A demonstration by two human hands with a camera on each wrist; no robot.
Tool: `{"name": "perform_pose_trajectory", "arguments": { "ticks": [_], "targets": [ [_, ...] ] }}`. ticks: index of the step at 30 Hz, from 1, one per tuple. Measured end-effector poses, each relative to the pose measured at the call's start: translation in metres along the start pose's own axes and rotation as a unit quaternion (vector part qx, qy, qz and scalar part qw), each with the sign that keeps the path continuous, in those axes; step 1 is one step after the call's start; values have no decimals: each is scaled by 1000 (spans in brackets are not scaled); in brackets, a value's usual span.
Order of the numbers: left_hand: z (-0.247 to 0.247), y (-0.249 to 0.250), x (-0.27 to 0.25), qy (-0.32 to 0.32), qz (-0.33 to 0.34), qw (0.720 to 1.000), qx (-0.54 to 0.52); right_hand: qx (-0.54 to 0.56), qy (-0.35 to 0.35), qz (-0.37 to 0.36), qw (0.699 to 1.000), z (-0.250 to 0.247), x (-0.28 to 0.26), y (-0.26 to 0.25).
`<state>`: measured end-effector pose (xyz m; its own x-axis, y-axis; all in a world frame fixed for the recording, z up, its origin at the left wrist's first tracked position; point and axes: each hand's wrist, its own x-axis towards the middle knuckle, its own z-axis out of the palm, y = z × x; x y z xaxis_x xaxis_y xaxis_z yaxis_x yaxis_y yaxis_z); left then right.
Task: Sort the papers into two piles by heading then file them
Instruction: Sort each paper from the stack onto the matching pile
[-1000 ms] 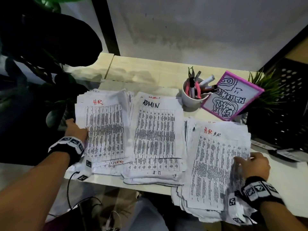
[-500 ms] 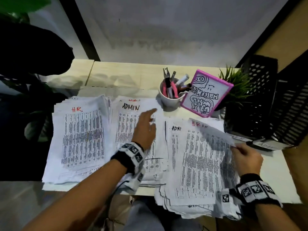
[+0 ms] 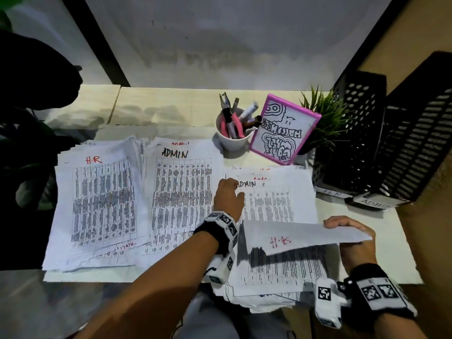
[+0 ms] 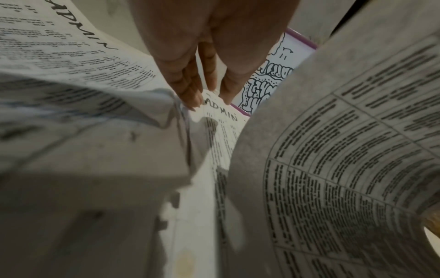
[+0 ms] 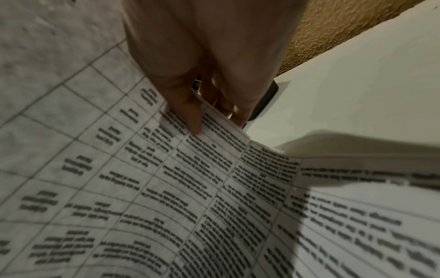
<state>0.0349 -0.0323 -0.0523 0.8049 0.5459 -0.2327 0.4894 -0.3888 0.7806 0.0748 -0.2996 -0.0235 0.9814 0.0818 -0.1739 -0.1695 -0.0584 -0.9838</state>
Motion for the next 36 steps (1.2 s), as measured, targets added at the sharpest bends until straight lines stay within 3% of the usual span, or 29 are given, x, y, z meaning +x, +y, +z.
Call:
{"name": "perform_pose_trajectory", "arguments": {
  "ticks": [3,8,13,17,19,22,25,28,32,34,36],
  "targets": [
    [9,4,-5,-2,3,1000,14,18,-4,37,999,1,2,-3],
    [12,9,-5,26,-57,985,162,3,13,42,999,2,-1,-2],
    [-2,6,3,39,-71,997,9,-68,0,36,997,-7,3,-5],
    [-21,22,-7,45,-30,986,-156,-63,-7,0,998,2,7,-33],
    [-33,28,-20,9,-8,973,-228,-36,-10,-13,999,13,15,-49],
    [-51,25,-43,-112,-32,935,-335,50,-17,-3,999,36,27,-75],
    [-65,18,-58,-144,-11,946,-291,28,-45,-7,999,63,32,-94],
    [-86,8,-53,-98,4,964,-247,30,-86,6,996,93,33,-100],
    [-155,-1,-36,-15,-10,950,-311,80,-119,69,987,113,43,-82],
    [-199,-23,-26,79,-27,940,-330,-31,-94,113,989,110,50,-61],
    [-235,-52,-18,182,-49,925,-329,-191,-64,130,971,97,54,-34]
  ]
}}
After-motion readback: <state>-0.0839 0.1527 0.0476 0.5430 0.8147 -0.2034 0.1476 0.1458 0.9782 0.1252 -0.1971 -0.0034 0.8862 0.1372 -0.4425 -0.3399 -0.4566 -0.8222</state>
